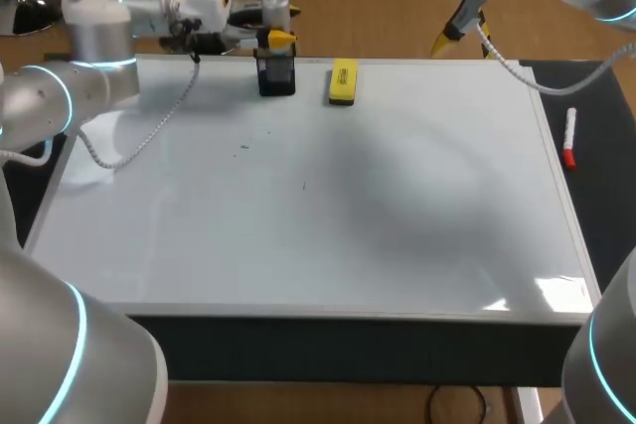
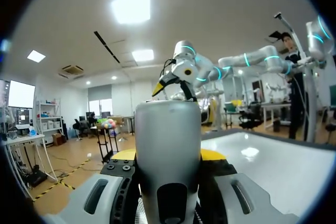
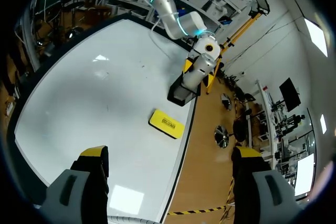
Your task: Pick up the inspection probe, press it on each red-marked spot on the whiteboard one by one, put down the probe, pick up the eraser, and wipe off all the red marks.
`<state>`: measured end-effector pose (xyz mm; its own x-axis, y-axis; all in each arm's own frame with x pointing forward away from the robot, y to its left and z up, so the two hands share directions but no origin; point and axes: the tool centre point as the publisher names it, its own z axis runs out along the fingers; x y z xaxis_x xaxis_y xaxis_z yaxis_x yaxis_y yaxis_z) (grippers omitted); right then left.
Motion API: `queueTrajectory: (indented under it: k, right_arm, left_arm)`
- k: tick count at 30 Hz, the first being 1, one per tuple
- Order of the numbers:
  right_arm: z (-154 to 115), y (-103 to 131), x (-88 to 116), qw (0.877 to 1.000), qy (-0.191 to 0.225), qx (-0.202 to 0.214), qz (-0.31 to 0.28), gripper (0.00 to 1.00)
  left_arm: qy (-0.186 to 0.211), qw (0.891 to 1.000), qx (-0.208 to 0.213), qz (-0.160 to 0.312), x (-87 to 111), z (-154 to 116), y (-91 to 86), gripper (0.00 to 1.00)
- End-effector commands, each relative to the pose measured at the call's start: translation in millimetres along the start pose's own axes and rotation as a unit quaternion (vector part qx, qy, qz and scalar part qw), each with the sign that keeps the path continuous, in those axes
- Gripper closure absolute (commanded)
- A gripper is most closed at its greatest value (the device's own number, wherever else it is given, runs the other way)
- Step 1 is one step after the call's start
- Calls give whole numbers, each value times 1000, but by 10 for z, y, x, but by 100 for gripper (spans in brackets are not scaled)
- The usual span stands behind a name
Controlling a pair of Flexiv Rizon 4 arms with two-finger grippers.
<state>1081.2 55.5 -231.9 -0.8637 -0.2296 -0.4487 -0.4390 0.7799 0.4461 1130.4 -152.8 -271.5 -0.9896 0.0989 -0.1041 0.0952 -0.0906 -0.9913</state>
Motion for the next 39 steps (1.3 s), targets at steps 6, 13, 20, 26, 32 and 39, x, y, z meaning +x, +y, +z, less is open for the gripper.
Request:
queueTrajectory:
  k: [6, 13, 20, 26, 32, 39]
  right_arm:
    - [-5, -1, -5, 1000, 2, 1, -1, 0]
    - [-5, -1, -5, 1000, 2, 1, -1, 0]
    - [-5, -1, -5, 1000, 2, 1, -1, 0]
    - [-5, -1, -5, 1000, 2, 1, -1, 0]
    - [-5, -1, -5, 1000, 2, 1, -1, 0]
    - [-5, -1, -5, 1000, 2, 1, -1, 0]
  left_arm:
    - [-1, 1000, 9, 0, -41, -5, 103, 100]
    - [-2, 1000, 5, 1, -28, -13, 70, 0]
    - [-2, 1000, 3, 6, 0, -22, 5, 0]
    - [-9, 1000, 1, 12, 34, -47, -108, 0]
    - [-31, 999, -10, 25, 115, -158, -319, 0]
    - [-64, 997, -23, 43, 291, -371, -535, 0]
